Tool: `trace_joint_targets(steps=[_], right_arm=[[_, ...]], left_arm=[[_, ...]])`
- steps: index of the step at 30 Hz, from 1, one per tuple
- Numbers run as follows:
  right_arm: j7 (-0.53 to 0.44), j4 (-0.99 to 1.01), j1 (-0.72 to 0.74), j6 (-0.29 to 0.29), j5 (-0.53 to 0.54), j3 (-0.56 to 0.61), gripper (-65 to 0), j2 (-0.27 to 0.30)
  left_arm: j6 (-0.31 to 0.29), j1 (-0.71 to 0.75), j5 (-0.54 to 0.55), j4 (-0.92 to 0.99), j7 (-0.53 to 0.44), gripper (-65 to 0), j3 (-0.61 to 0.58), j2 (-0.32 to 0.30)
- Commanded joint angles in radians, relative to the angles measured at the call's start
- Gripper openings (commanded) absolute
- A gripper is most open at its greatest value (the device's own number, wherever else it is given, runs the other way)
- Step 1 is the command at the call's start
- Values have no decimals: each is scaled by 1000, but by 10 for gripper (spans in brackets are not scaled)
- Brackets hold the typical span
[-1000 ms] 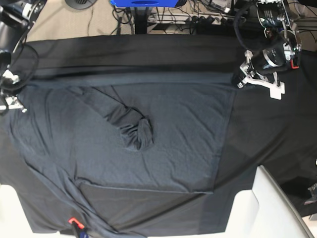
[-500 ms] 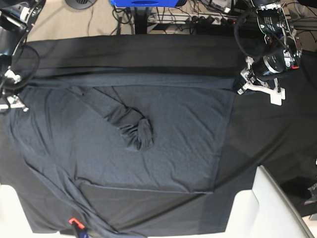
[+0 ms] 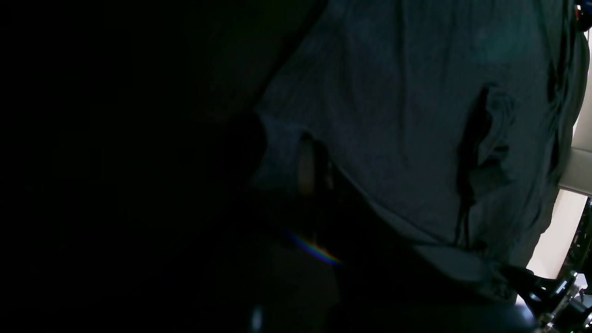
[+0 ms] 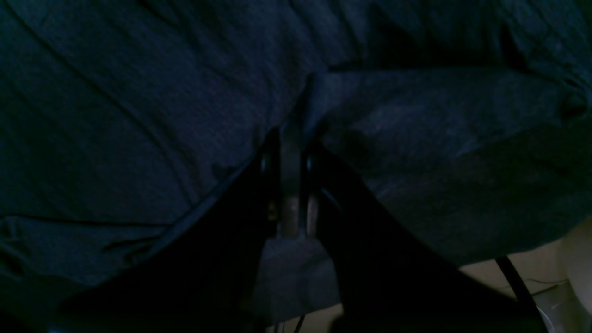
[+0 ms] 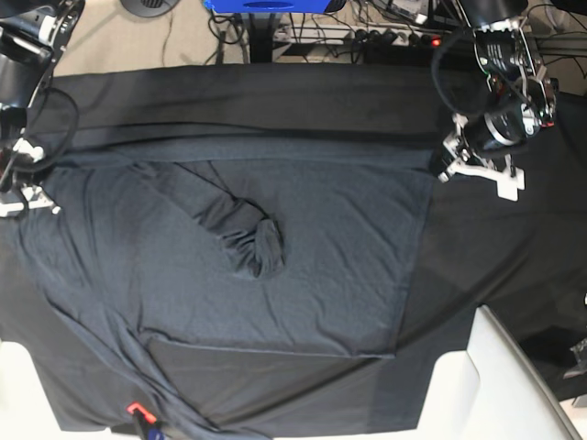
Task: Fold the T-shirt properly
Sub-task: 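Hold the shirt edge with both grippers and adjust the grip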
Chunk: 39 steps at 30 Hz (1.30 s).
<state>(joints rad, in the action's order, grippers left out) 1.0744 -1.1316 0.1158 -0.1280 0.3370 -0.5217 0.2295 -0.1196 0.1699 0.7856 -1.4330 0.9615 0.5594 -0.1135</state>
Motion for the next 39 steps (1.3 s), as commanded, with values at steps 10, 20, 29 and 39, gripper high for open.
trace_joint_targets(steps=[10, 20, 29, 39], right_arm=[[-10, -15, 17, -3, 1, -7, -647, 18], [-32, -20, 29, 8, 4, -88, -444, 3], [-145, -17, 26, 252, 4, -108, -431, -8], [-173, -18, 46, 252, 4, -259, -431, -8]], left_arm=[[-4, -20, 4, -15, -16, -650, 1, -8], [-4, -50, 4, -9, -19, -515, 6, -4], [-5, -146, 10, 77, -86, -339, 4, -7], [-5, -200, 11, 68, -88, -341, 9, -10]])
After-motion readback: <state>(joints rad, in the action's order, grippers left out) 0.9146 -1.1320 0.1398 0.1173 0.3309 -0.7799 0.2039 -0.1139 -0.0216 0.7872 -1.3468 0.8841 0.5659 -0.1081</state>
